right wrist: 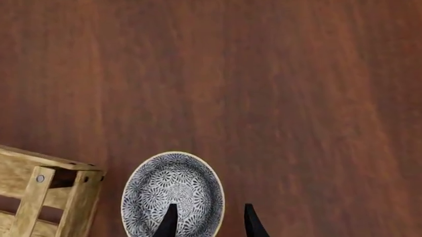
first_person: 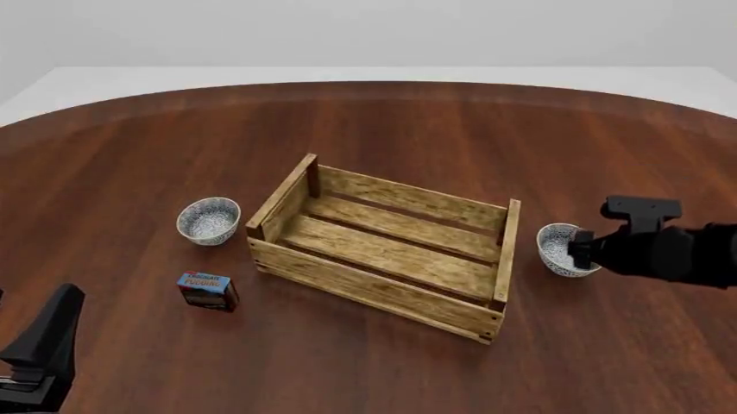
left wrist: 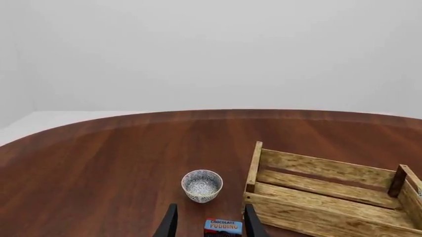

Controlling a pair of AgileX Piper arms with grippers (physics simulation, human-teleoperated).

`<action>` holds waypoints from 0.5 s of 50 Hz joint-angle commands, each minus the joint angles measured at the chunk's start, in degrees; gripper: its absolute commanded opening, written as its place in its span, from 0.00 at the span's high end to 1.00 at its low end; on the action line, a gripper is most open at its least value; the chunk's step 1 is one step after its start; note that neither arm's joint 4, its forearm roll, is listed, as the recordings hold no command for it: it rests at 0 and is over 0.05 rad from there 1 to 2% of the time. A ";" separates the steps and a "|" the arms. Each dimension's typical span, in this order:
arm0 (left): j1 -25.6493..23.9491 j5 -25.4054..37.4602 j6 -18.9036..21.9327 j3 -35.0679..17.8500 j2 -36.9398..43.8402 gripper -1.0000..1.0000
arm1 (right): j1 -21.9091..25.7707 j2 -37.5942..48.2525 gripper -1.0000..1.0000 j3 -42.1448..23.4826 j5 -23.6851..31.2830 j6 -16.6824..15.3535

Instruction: Stack the right bowl on the left bowl and place them in the tray.

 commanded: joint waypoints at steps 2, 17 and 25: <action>-0.16 -0.06 0.10 0.05 0.00 0.00 | 0.17 2.87 0.00 0.52 -2.58 0.50; -0.25 -0.13 -0.13 -0.11 0.00 0.00 | 0.42 6.52 0.00 0.36 -5.01 1.06; -0.23 -0.32 -0.39 0.07 0.00 0.00 | 0.45 8.35 0.00 -0.16 -5.70 1.09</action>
